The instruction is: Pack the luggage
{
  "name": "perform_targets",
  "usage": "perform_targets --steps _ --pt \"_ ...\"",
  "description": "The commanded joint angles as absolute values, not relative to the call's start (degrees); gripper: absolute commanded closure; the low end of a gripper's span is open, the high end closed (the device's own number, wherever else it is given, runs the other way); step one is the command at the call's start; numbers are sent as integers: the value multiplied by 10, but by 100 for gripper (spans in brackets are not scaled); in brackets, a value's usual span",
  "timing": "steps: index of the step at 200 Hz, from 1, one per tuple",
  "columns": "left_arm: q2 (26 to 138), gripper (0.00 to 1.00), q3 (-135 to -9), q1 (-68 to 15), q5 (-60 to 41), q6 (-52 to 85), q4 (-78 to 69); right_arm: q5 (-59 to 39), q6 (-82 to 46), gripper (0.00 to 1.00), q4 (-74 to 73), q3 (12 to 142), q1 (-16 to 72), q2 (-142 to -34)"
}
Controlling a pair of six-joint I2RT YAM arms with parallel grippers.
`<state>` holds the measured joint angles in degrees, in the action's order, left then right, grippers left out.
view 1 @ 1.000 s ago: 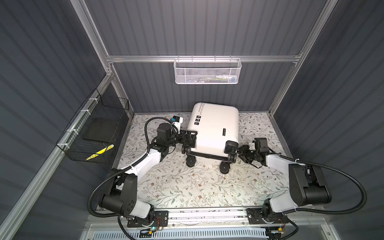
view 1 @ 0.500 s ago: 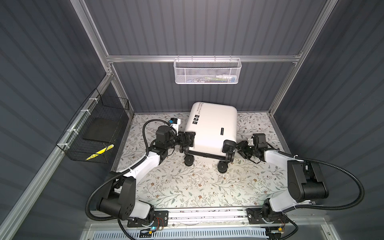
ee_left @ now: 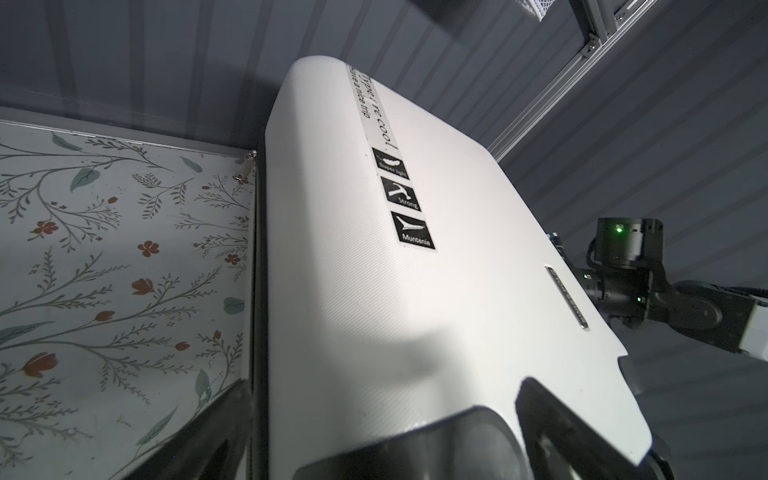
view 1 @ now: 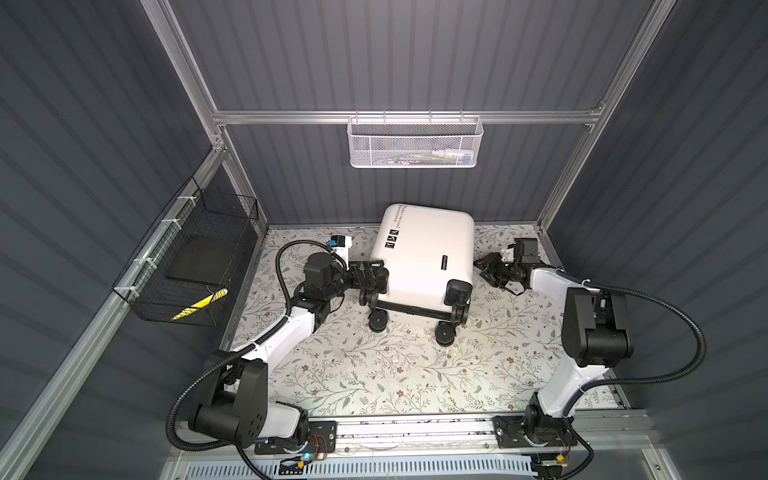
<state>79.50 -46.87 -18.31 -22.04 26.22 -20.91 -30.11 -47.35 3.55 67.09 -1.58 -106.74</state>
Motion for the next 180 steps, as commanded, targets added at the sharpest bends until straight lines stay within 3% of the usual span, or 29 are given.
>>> perform_targets --steps 1,144,180 --pt "784 0 -459 -178 -218 268 -228 -324 -476 48 58 712 -18 -1106" --pt "796 0 -441 -161 -215 282 -254 -371 -508 47 102 949 39 -1257" --pt "788 0 -436 -159 -214 286 -251 -359 -476 37 140 937 27 -1211"
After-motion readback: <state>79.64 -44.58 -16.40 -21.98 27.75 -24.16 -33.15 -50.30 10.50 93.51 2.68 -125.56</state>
